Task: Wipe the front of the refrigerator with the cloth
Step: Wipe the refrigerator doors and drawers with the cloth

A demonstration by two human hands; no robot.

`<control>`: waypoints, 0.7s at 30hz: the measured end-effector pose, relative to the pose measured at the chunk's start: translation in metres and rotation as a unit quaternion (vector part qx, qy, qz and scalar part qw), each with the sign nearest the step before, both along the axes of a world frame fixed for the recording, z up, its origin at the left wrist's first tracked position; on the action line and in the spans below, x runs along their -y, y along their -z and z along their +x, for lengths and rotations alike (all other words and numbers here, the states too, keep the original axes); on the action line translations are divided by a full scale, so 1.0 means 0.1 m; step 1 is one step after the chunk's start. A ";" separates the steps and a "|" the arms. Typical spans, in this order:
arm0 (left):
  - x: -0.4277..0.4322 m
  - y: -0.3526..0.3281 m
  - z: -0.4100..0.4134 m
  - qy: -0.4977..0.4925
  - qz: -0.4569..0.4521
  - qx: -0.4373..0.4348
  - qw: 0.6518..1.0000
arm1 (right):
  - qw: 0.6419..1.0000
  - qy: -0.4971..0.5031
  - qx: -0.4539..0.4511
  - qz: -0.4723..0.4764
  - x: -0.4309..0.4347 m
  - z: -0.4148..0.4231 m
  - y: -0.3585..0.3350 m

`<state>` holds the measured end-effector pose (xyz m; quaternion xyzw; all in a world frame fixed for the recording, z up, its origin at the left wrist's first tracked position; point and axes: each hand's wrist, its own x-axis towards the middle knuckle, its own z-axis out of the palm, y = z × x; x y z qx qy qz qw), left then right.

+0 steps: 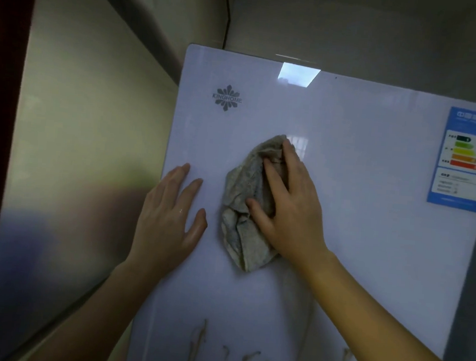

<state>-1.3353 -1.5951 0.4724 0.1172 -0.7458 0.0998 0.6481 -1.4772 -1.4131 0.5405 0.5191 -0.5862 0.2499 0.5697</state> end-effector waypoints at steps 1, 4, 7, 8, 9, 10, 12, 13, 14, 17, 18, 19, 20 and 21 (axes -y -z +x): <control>0.01 0.02 0.00 0.002 -0.005 -0.001 1.000 | 1.000 -0.002 -0.015 -0.013 0.00 -0.04 0.00; 0.04 0.07 0.00 0.005 -0.009 0.001 1.000 | 0.997 -0.006 -0.069 -0.043 0.02 -0.09 -0.02; 0.05 0.09 0.02 0.003 -0.011 -0.002 1.000 | 0.994 -0.058 -0.086 -0.036 0.07 -0.09 -0.01; 0.04 0.08 0.02 0.003 -0.012 -0.003 1.000 | 0.993 -0.072 -0.087 -0.033 0.08 -0.09 -0.01; 0.04 0.08 0.03 0.003 -0.012 -0.004 1.000 | 0.992 -0.079 -0.092 -0.031 0.10 -0.10 -0.01; 0.04 0.08 0.02 0.004 -0.012 -0.003 1.000 | 0.991 -0.077 -0.102 -0.031 0.11 -0.11 0.00; 0.04 0.09 0.02 0.005 -0.012 -0.007 1.000 | 0.990 -0.064 -0.121 -0.026 0.13 -0.12 0.03; 0.04 0.10 0.01 0.003 -0.013 -0.013 1.000 | 0.991 -0.060 -0.121 -0.015 0.12 -0.13 0.04; 0.04 0.13 0.01 0.000 -0.014 -0.023 1.000 | 0.992 -0.059 -0.116 0.002 0.10 -0.12 0.05; 0.05 0.22 -0.01 -0.006 -0.023 -0.048 0.999 | 0.994 -0.056 -0.081 0.054 0.04 -0.09 0.14; 0.05 0.25 -0.01 -0.004 -0.026 -0.046 0.999 | 0.994 -0.049 -0.073 0.065 0.03 -0.08 0.19; 0.07 0.28 -0.02 -0.002 -0.029 -0.039 0.999 | 0.994 -0.042 -0.072 0.074 0.03 -0.08 0.25; 0.08 0.30 -0.02 0.000 -0.031 -0.028 0.999 | 0.993 -0.037 -0.078 0.083 0.02 -0.08 0.31; 0.09 0.32 -0.03 -0.001 -0.032 -0.017 0.999 | 0.991 -0.036 -0.088 0.090 0.02 -0.10 0.37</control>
